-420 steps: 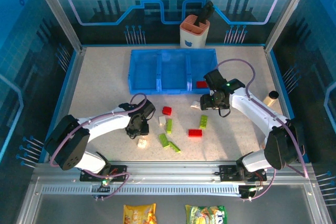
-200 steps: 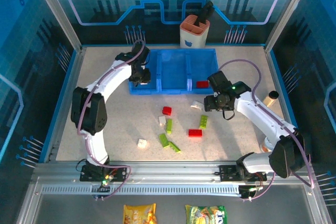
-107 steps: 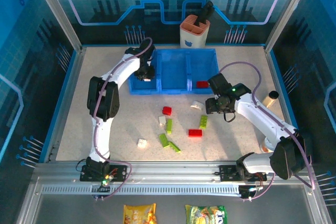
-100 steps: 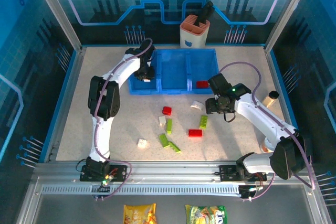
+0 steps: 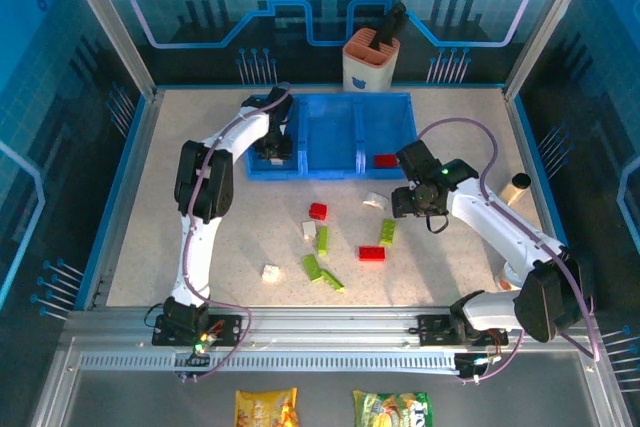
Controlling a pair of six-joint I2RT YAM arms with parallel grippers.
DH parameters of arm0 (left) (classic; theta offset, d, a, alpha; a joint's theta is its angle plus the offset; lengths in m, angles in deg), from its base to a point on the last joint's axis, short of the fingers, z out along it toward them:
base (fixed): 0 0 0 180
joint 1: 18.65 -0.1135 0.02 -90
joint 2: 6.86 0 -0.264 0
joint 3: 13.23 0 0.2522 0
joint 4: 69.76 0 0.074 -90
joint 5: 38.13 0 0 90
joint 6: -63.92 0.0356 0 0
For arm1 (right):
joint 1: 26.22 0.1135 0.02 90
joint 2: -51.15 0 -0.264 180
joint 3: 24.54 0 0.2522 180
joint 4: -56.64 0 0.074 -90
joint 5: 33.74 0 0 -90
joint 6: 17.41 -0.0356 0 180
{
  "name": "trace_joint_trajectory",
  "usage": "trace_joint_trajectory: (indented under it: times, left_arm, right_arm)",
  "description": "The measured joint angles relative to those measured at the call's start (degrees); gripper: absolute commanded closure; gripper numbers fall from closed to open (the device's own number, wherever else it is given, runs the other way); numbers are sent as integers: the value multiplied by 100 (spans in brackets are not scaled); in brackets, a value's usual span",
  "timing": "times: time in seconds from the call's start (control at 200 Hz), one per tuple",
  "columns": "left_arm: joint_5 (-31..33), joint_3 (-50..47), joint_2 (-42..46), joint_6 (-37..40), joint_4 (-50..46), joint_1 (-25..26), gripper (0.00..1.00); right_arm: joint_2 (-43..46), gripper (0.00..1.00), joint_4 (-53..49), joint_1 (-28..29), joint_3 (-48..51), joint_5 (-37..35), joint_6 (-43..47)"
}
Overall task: Sort the legos into containers by color
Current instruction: Place the lego in the container.
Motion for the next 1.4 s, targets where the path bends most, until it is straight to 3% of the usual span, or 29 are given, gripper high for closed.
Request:
trace_joint_trajectory:
  times: [0.675, 0.92, 1.396]
  left_arm:
    - [-4, 2, 332, 92, -249, 0, 52]
    - [-57, -282, 1331, 92, -358, 0, 52]
    - [-369, -2579, 3779, 87, -352, -101, 52]
  right_arm:
    - [114, 28, -79, 4, -7, 4, -26]
    - [125, 28, -79, 138, -7, 24, -96]
    - [-66, 28, -76, 708, -55, 42, -284]
